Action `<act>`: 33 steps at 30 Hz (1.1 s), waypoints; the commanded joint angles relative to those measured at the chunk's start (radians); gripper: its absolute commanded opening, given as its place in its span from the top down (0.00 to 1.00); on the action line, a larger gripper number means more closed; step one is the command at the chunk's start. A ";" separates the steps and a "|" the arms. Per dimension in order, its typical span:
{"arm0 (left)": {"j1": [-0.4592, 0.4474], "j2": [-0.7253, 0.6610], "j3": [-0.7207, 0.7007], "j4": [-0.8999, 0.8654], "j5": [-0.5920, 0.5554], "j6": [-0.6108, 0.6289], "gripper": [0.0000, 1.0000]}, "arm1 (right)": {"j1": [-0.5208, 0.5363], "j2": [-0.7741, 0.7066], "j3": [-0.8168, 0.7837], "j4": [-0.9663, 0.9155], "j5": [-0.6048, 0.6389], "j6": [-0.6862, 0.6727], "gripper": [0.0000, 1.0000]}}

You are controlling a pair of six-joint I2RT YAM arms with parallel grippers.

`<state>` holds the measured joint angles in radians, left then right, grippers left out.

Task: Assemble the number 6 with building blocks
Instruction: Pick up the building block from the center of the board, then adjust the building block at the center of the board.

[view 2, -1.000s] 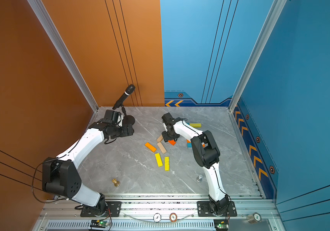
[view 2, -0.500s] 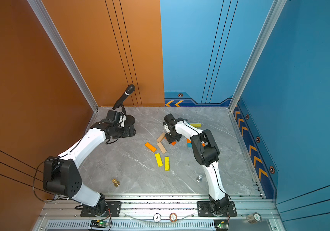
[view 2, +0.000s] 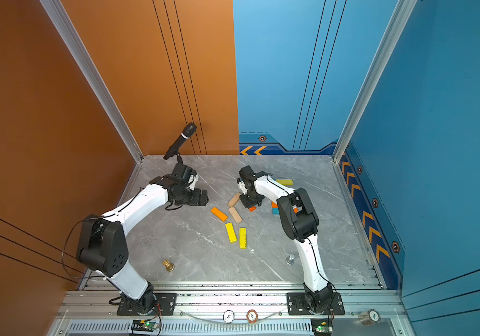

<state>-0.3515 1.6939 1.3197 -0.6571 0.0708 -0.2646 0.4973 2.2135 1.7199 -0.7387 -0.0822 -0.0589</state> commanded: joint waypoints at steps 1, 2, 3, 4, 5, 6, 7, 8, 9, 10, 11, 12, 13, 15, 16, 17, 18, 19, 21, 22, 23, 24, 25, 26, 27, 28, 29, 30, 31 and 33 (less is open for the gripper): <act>-0.042 0.034 0.069 -0.072 -0.050 0.024 0.02 | -0.002 -0.049 -0.042 0.044 -0.049 0.017 0.76; -0.051 0.042 0.080 -0.082 -0.056 0.021 0.02 | -0.004 -0.055 -0.049 0.056 -0.051 0.023 0.76; -0.065 0.050 0.090 -0.087 -0.063 0.016 0.02 | -0.008 -0.062 -0.055 0.064 -0.054 0.029 0.77; -0.078 0.060 0.100 -0.088 -0.070 0.013 0.02 | -0.012 -0.070 -0.060 0.069 -0.062 0.032 0.77; -0.088 0.071 0.109 -0.090 -0.073 0.010 0.02 | -0.015 -0.077 -0.066 0.075 -0.070 0.034 0.77; -0.100 0.087 0.125 -0.093 -0.074 0.009 0.02 | -0.018 -0.087 -0.074 0.083 -0.073 0.037 0.77; -0.111 0.102 0.141 -0.099 -0.078 0.009 0.02 | -0.019 -0.096 -0.084 0.091 -0.074 0.042 0.77; -0.126 0.121 0.160 -0.107 -0.085 0.014 0.02 | -0.024 -0.107 -0.093 0.103 -0.076 0.050 0.77; -0.140 0.138 0.181 -0.116 -0.097 0.018 0.02 | -0.028 -0.116 -0.101 0.114 -0.084 0.060 0.77; -0.151 0.151 0.196 -0.122 -0.110 0.022 0.01 | -0.031 -0.125 -0.107 0.126 -0.090 0.071 0.77; -0.164 0.163 0.210 -0.129 -0.125 0.025 0.01 | -0.035 -0.133 -0.115 0.139 -0.099 0.084 0.77; -0.175 0.169 0.221 -0.129 -0.134 0.026 0.01 | -0.038 -0.133 -0.125 0.153 -0.107 0.091 0.77; -0.181 0.175 0.226 -0.128 -0.139 0.025 0.01 | -0.039 -0.157 -0.134 0.163 -0.111 0.095 0.77; -0.193 0.187 0.236 -0.129 -0.144 0.027 0.01 | -0.040 -0.185 -0.160 0.189 -0.107 0.106 0.77; -0.197 0.193 0.241 -0.130 -0.147 0.027 0.00 | -0.040 -0.193 -0.172 0.204 -0.110 0.114 0.77; -0.200 0.200 0.248 -0.129 -0.143 0.031 0.00 | -0.040 -0.203 -0.187 0.219 -0.111 0.125 0.77; -0.202 0.206 0.254 -0.130 -0.134 0.032 0.00 | -0.040 -0.211 -0.197 0.234 -0.114 0.139 0.76; -0.201 0.208 0.259 -0.129 -0.128 0.033 0.00 | -0.041 -0.215 -0.203 0.244 -0.116 0.152 0.77; -0.202 0.213 0.273 -0.129 -0.124 0.036 0.01 | -0.041 -0.218 -0.207 0.252 -0.108 0.171 0.77; -0.202 0.215 0.279 -0.129 -0.123 0.037 0.01 | -0.043 -0.222 -0.211 0.256 -0.106 0.176 0.77; -0.202 0.218 0.285 -0.129 -0.124 0.038 0.01 | -0.043 -0.226 -0.215 0.261 -0.101 0.181 0.77; -0.204 0.220 0.291 -0.130 -0.125 0.039 0.01 | -0.043 -0.232 -0.220 0.266 -0.095 0.189 0.77; -0.203 0.221 0.294 -0.130 -0.126 0.039 0.01 | -0.044 -0.238 -0.226 0.273 -0.096 0.196 0.77; -0.203 0.226 0.297 -0.129 -0.126 0.039 0.01 | -0.045 -0.244 -0.232 0.285 -0.106 0.205 0.76; -0.204 0.229 0.300 -0.130 -0.125 0.040 0.01 | -0.045 -0.247 -0.236 0.293 -0.109 0.213 0.76; -0.203 0.232 0.302 -0.129 -0.125 0.042 0.01 | -0.045 -0.250 -0.239 0.298 -0.110 0.221 0.76; -0.204 0.237 0.306 -0.129 -0.128 0.044 0.01 | -0.045 -0.254 -0.238 0.302 -0.111 0.230 0.76; -0.203 0.239 0.309 -0.128 -0.131 0.047 0.01 | -0.046 -0.256 -0.238 0.304 -0.107 0.239 0.76; -0.204 0.242 0.312 -0.130 -0.132 0.052 0.02 | -0.046 -0.259 -0.238 0.308 -0.100 0.247 0.76; -0.204 0.243 0.318 -0.128 -0.138 0.063 0.02 | -0.049 -0.270 -0.244 0.318 -0.073 0.274 0.76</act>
<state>-0.5529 1.9163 1.6054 -0.7601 -0.0418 -0.2279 0.4576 2.0113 1.4895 -0.4576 -0.1799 0.1600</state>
